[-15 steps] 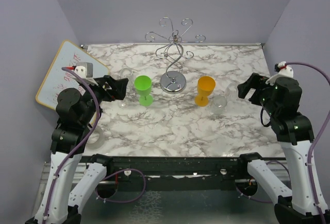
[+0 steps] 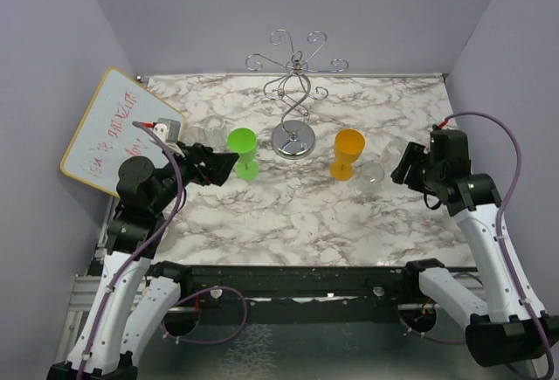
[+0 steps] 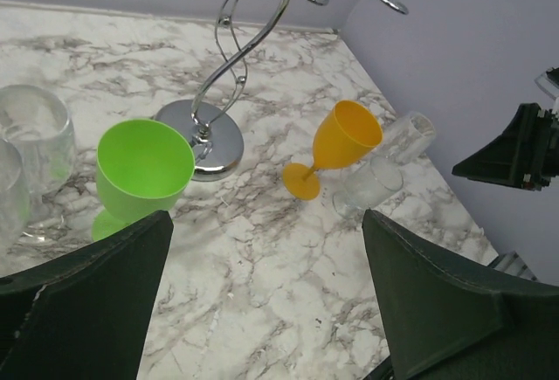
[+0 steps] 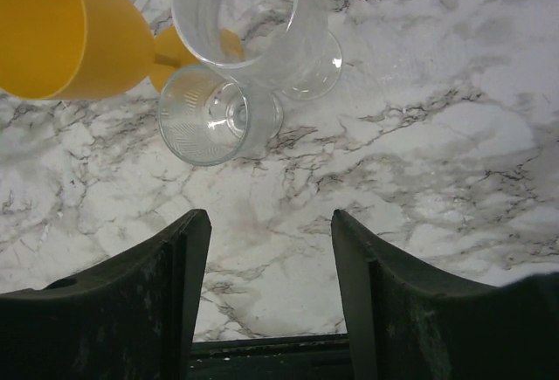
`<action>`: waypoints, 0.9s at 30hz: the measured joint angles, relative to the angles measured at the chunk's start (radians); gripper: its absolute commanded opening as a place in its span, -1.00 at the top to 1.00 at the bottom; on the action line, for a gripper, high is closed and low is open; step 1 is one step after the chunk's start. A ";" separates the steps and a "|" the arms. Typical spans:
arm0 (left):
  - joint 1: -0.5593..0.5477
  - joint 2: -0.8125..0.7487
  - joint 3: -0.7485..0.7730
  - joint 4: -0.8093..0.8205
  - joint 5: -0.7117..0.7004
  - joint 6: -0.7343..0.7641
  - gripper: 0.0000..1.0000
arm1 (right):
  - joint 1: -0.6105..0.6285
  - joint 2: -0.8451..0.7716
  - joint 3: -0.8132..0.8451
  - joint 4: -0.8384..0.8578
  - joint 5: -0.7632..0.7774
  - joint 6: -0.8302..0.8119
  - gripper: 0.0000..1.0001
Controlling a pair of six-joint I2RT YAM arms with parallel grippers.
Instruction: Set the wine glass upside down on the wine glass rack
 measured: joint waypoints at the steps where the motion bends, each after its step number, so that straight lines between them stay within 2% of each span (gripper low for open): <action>1: 0.000 0.009 -0.012 0.006 0.009 -0.008 -0.70 | 0.000 0.013 -0.005 0.002 0.001 0.004 -0.14; 9: 0.000 0.046 -0.040 0.043 0.034 -0.044 -0.63 | 0.000 0.113 0.032 0.072 0.102 0.057 -0.14; 13: 0.000 0.046 -0.039 0.065 0.053 -0.051 -0.59 | 0.000 0.153 0.068 0.146 0.200 0.055 -0.04; 19: 0.000 0.047 -0.034 0.069 0.093 -0.051 -0.54 | 0.000 0.310 0.136 0.208 0.252 0.029 0.15; 27: 0.000 0.039 -0.019 0.064 0.106 -0.051 -0.54 | 0.000 0.428 0.175 0.199 0.248 -0.034 0.56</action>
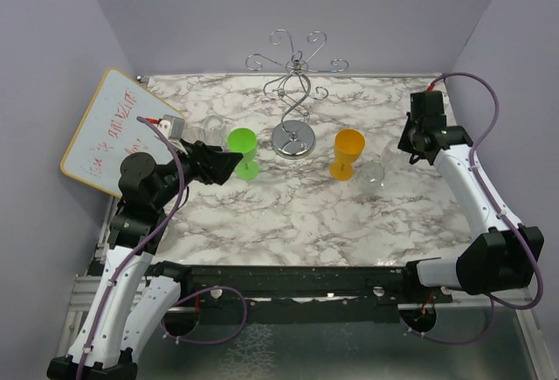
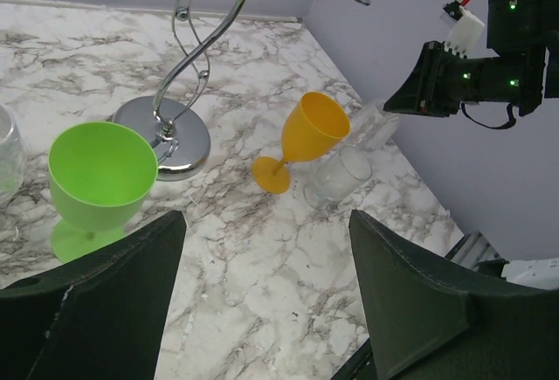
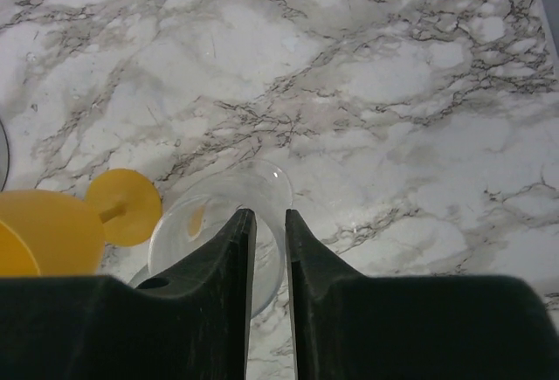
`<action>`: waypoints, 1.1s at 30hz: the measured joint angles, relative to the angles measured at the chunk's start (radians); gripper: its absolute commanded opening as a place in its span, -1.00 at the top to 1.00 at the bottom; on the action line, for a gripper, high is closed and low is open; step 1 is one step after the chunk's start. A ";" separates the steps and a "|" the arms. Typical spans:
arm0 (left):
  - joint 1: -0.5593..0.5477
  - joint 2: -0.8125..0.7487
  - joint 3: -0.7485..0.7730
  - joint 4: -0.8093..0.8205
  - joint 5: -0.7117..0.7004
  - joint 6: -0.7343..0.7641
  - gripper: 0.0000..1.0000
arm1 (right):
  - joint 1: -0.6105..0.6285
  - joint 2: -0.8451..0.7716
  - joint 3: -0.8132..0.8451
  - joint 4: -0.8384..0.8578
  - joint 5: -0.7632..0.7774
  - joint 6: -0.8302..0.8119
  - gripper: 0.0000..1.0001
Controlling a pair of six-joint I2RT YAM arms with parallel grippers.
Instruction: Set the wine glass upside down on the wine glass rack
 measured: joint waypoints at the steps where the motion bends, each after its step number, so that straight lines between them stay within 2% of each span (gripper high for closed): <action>1: 0.000 0.000 0.002 -0.002 0.000 0.000 -0.54 | 0.000 0.016 0.012 -0.001 0.000 -0.008 0.59; 9: 0.000 0.005 0.028 -0.043 0.005 0.001 -0.62 | 0.000 0.066 0.045 -0.035 -0.002 -0.055 0.45; 14: 0.000 0.015 0.058 -0.055 0.008 0.001 -0.64 | 0.000 0.093 0.045 -0.053 -0.015 -0.068 0.76; 19: 0.000 0.018 0.090 -0.082 0.012 -0.003 -0.83 | 0.000 0.092 0.052 -0.068 -0.010 -0.080 0.96; 27: 0.000 0.089 0.168 -0.089 0.124 -0.024 -0.88 | 0.031 0.054 0.090 -0.121 0.095 -0.084 0.99; 33: 0.000 0.140 0.210 -0.078 0.161 -0.132 -0.91 | 0.045 -0.131 0.134 -0.097 0.135 -0.073 0.99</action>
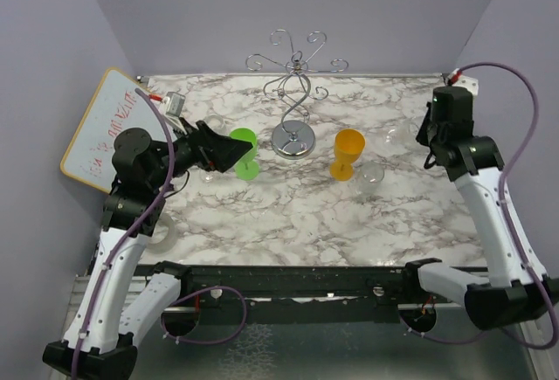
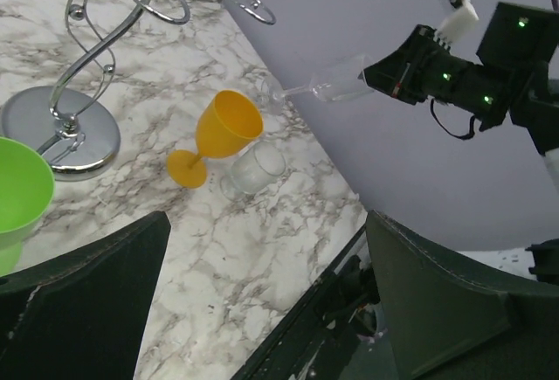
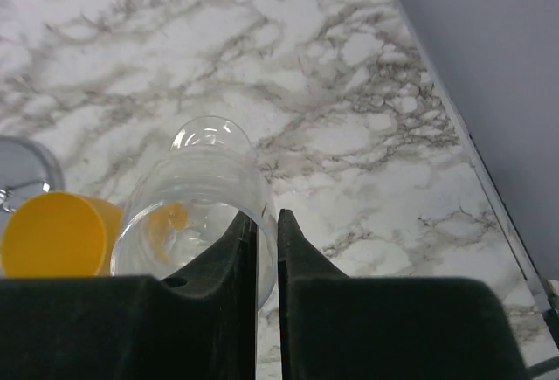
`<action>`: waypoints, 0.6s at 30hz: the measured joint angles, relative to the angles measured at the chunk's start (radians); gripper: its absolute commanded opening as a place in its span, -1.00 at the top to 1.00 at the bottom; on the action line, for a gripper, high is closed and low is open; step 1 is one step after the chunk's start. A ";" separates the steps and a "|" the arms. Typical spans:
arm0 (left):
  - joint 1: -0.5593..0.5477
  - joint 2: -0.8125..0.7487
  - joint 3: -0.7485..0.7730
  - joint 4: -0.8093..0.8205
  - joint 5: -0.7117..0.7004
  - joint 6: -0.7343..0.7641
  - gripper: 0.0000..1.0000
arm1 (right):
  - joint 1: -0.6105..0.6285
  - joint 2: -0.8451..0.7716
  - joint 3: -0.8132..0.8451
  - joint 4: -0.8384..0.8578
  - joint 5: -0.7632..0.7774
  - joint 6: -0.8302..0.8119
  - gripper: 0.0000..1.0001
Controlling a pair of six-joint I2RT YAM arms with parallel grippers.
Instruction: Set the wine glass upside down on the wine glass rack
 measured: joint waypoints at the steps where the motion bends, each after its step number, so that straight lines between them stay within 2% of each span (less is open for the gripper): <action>1: 0.000 0.003 0.005 0.009 0.000 -0.029 -0.93 | 0.000 -0.041 0.002 0.013 0.000 0.009 0.99; 8: -0.032 0.027 0.011 0.233 0.028 -0.256 -0.96 | 0.000 -0.317 -0.055 0.167 -0.103 0.100 0.99; 12: -0.170 0.080 0.014 0.347 -0.026 -0.340 -0.96 | 0.000 -0.444 -0.144 0.251 -0.189 0.180 0.99; 18: -0.417 0.233 0.097 0.407 -0.192 -0.389 -0.96 | 0.000 -0.582 -0.225 0.322 -0.262 0.285 0.99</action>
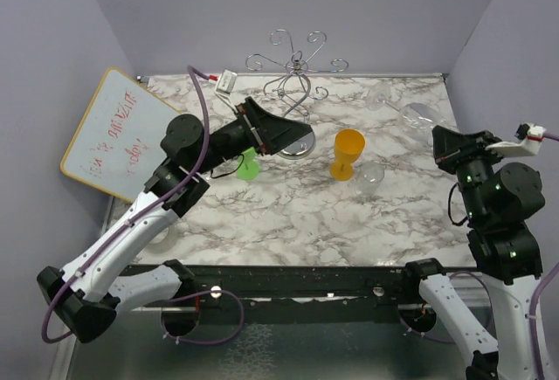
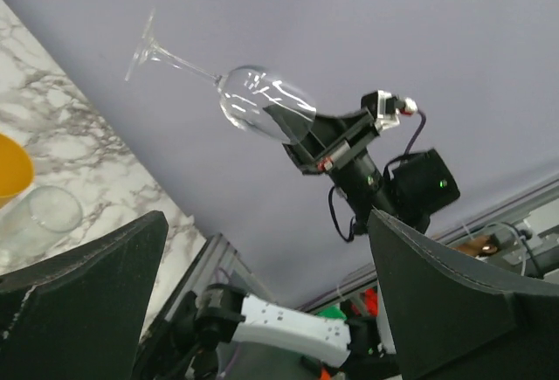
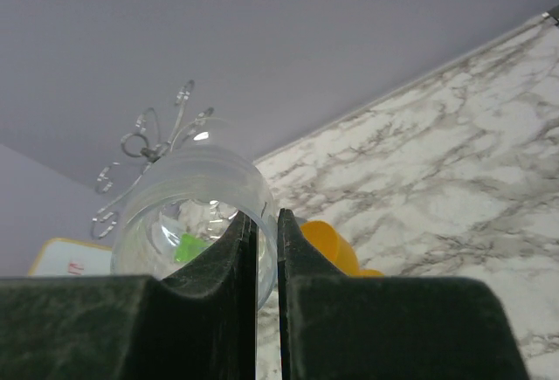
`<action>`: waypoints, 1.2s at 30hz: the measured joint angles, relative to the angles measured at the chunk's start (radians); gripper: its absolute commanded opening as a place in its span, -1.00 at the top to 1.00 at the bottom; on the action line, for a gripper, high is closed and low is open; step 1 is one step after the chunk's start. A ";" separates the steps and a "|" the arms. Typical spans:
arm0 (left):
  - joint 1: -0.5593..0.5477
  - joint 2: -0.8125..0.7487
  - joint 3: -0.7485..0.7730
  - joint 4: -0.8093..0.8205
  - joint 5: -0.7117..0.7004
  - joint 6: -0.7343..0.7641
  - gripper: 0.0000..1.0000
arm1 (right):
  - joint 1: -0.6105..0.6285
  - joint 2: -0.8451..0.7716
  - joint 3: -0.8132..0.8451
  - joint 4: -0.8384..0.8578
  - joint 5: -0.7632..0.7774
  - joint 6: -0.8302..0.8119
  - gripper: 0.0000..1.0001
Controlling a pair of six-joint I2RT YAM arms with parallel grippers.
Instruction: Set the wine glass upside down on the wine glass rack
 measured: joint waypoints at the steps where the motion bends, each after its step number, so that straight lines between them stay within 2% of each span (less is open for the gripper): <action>1: -0.040 0.024 0.014 0.009 -0.042 -0.013 -0.96 | 0.000 -0.024 -0.004 0.013 -0.008 0.018 0.99; 10: -0.282 0.223 0.186 0.058 -0.365 -0.095 -0.98 | 0.000 -0.176 -0.013 0.185 -0.059 0.146 0.99; 17: -0.359 0.406 0.428 0.100 -0.468 -0.082 -0.98 | 0.000 -0.178 -0.037 0.274 -0.122 0.216 0.99; 24: -0.478 0.480 0.506 0.151 -0.644 -0.044 -0.94 | 0.000 -0.177 -0.097 0.332 -0.161 0.322 0.99; 26: -0.516 0.508 0.527 0.165 -0.721 -0.020 -0.83 | 0.000 -0.176 -0.097 0.343 -0.164 0.346 0.99; 30: -0.549 0.549 0.555 0.190 -0.819 0.004 -0.40 | 0.000 -0.176 -0.097 0.383 -0.184 0.373 0.99; 36: -0.548 0.610 0.644 0.232 -0.905 0.063 -0.08 | 0.000 -0.176 -0.097 0.404 -0.203 0.398 0.99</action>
